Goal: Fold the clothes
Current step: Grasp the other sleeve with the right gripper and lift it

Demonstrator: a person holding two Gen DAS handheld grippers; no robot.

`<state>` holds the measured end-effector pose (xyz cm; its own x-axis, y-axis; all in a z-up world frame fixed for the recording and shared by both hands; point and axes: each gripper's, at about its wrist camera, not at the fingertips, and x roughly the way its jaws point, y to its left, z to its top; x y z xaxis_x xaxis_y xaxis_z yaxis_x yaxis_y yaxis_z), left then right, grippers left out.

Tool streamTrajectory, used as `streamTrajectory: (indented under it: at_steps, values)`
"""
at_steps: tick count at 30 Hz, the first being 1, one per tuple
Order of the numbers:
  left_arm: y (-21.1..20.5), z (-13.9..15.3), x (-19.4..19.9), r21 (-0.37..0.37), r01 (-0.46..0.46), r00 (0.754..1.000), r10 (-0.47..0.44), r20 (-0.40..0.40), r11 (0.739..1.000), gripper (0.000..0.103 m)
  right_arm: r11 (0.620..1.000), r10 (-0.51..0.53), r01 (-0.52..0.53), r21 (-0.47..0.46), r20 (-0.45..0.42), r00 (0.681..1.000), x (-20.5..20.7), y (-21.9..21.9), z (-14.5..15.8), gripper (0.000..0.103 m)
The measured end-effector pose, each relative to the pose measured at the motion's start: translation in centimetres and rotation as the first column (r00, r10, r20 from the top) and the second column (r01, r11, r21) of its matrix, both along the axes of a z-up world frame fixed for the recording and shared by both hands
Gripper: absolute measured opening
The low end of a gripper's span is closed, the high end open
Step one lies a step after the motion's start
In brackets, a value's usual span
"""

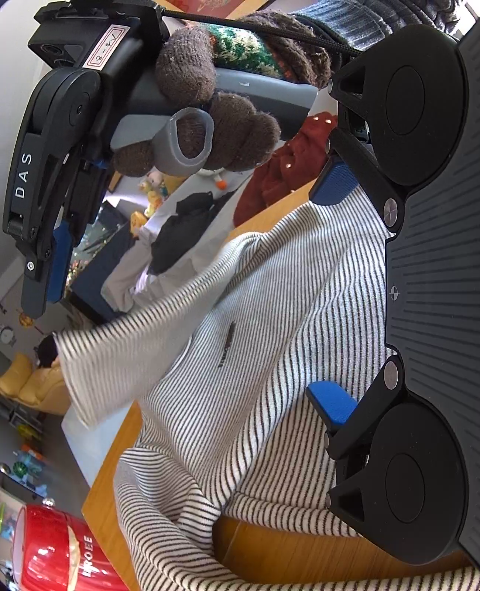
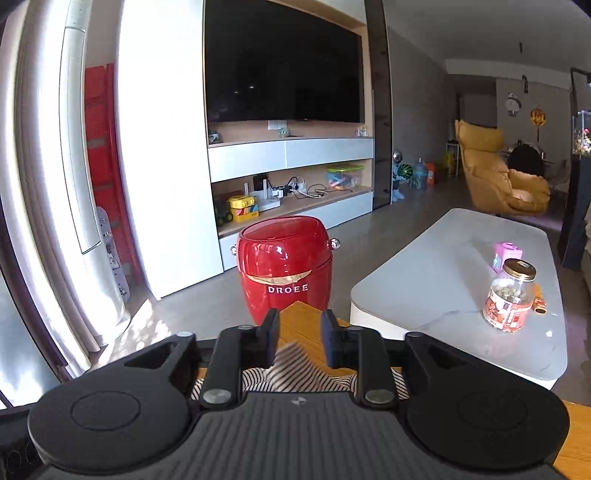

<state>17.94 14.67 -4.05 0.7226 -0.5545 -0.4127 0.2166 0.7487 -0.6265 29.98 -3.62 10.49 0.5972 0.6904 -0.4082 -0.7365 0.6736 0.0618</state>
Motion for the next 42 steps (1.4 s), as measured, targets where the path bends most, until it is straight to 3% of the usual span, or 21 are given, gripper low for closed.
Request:
streamTrajectory:
  at_steps: [1, 2, 9, 12, 14, 17, 18, 20, 22, 28, 30, 31, 32, 34, 37, 39, 42]
  values:
    - [0.0, 0.0, 0.0, 0.0, 0.0, 1.0, 0.0, 0.0, 1.0, 0.103, 1.0, -0.01, 0.01, -0.001, 0.001, 1.0, 0.0, -0.4, 0.0, 0.046]
    - [0.0, 0.0, 0.0, 0.0, 0.0, 1.0, 0.0, 0.0, 1.0, 0.103, 1.0, -0.021, 0.021, -0.001, 0.003, 1.0, 0.0, -0.8, 0.0, 0.048]
    - [1.7, 2.4, -2.0, 0.015, 0.014, 1.0, -0.014, 0.02, 1.0, 0.103, 0.995, -0.085, 0.084, -0.061, -0.016, 0.996, -1.6, -3.7, -1.4, 0.054]
    - [4.5, 5.3, -4.2, 0.079, -0.109, 0.993, 0.105, 0.056, 0.991, 0.103, 0.993, -0.071, 0.064, -0.095, -0.071, 0.995, -3.6, -4.1, -3.2, 0.054]
    - [6.2, 6.9, -5.3, 0.17, -0.226, 0.973, 0.212, 0.095, 0.959, 0.103, 0.993, -0.01, -0.004, -0.118, -0.118, 0.993, -5.8, -3.2, -4.6, 0.054]
    - [8.6, 9.0, -6.6, 0.291, -0.395, 0.918, 0.363, 0.16, 0.871, 0.103, 0.976, 0.137, -0.16, -0.147, -0.158, 0.978, -10.0, -1.1, -6.4, 0.054]
    - [9.3, 9.4, -7.0, 0.313, -0.44, 0.898, 0.405, 0.173, 0.842, 0.103, 0.962, 0.196, -0.22, -0.159, -0.155, 0.968, -11.6, -0.1, -6.9, 0.054]
    - [10.8, 10.0, -7.7, 0.307, -0.495, 0.869, 0.463, 0.174, 0.813, 0.103, 0.916, 0.325, -0.341, -0.21, -0.107, 0.939, -15.3, 2.3, -7.7, 0.052]
    - [11.7, 10.3, -8.4, 0.283, -0.52, 0.854, 0.494, 0.165, 0.806, 0.103, 0.873, 0.415, -0.417, -0.254, -0.063, 0.908, -17.8, 4.4, -8.3, 0.05]
    - [13.3, 10.8, -9.7, 0.264, -0.555, 0.831, 0.537, 0.144, 0.789, 0.103, 0.79, 0.538, -0.522, -0.323, -0.047, 0.842, -20.4, 9.4, -9.9, 0.05]
    - [13.4, 10.9, -9.9, 0.27, -0.552, 0.833, 0.534, 0.141, 0.789, 0.103, 0.78, 0.543, -0.505, -0.368, -0.003, 0.84, -20.7, 10.3, -10.8, 0.042]
    - [13.3, 11.0, -9.9, 0.275, -0.549, 0.835, 0.53, 0.146, 0.789, 0.103, 0.778, 0.543, -0.484, -0.399, 0.042, 0.839, -20.6, 10.5, -11.0, 0.027]
    - [13.2, 11.1, -9.9, 0.279, -0.548, 0.836, 0.527, 0.152, 0.788, 0.103, 0.787, 0.533, -0.439, -0.434, 0.121, 0.837, -20.5, 10.4, -10.9, 0.003]
    - [13.1, 11.3, -10.0, 0.277, -0.549, 0.835, 0.525, 0.163, 0.788, 0.103, 0.819, 0.489, -0.322, -0.476, 0.283, 0.826, -19.4, 9.9, -9.9, 0.003]
    - [13.2, 11.5, -9.7, 0.253, -0.551, 0.834, 0.525, 0.168, 0.795, 0.103, 0.891, 0.338, -0.136, -0.433, 0.432, 0.836, -14.7, 7.6, -5.1, 0.004]
    - [13.1, 11.5, -9.4, 0.233, -0.548, 0.836, 0.523, 0.164, 0.803, 0.103, 0.921, 0.227, 0.002, -0.39, 0.541, 0.81, -11.7, 5.6, -1.7, 0.004]
    - [12.3, 11.1, -8.1, 0.203, -0.515, 0.857, 0.494, 0.147, 0.833, 0.103, 0.921, 0.1, 0.181, -0.346, 0.657, 0.747, -8.2, 2.3, 1.7, 0.004]
